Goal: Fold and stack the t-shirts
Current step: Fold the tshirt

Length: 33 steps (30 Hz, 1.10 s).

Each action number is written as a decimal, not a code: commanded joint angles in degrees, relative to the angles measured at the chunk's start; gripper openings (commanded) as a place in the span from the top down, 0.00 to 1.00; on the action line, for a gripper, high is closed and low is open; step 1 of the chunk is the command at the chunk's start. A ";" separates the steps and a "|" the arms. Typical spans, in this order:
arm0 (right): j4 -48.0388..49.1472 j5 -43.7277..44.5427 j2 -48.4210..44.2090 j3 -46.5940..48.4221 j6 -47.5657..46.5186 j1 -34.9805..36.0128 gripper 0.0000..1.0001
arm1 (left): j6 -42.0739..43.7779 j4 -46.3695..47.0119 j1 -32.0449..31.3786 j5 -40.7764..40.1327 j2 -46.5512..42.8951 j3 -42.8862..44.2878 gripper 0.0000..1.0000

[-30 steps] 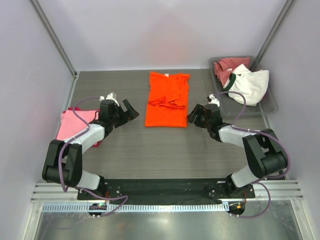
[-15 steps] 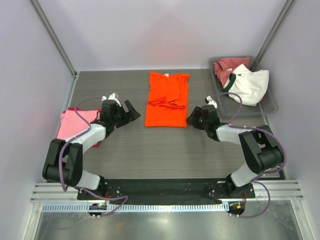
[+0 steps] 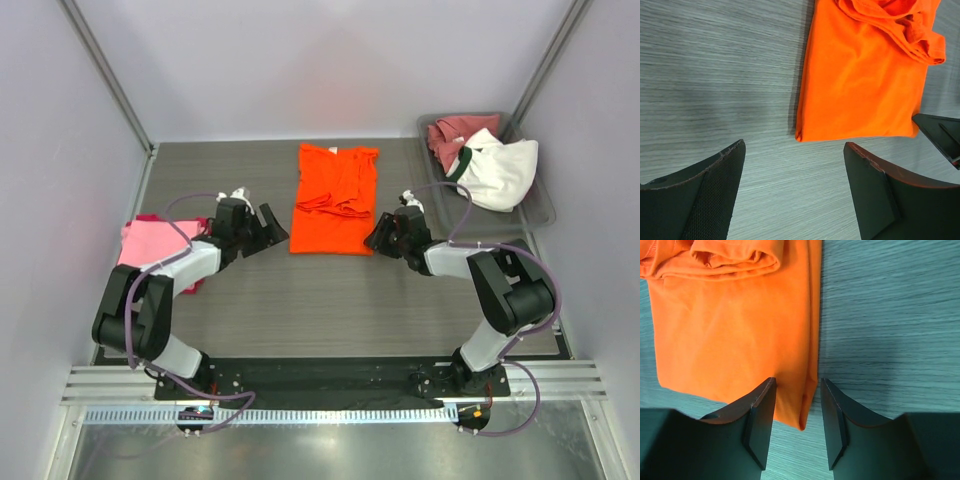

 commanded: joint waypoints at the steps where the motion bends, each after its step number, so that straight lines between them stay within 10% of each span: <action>1: -0.71 -1.41 0.47 1.61 0.34 0.45 0.53 | -0.25 -1.03 -0.76 1.16 2.55 2.72 0.20; 12: -3.17 -3.87 -2.25 -0.15 2.27 0.54 0.55 | -0.25 -4.81 -1.82 1.25 5.81 5.36 0.22; 24: -2.21 -3.17 -1.11 -0.06 -0.01 0.54 0.99 | 0.19 -6.48 -3.22 0.02 6.16 5.54 0.21; 33: -1.33 -3.34 -1.11 -0.59 -0.27 0.54 0.99 | -0.07 -6.40 -3.75 0.37 9.32 6.86 0.27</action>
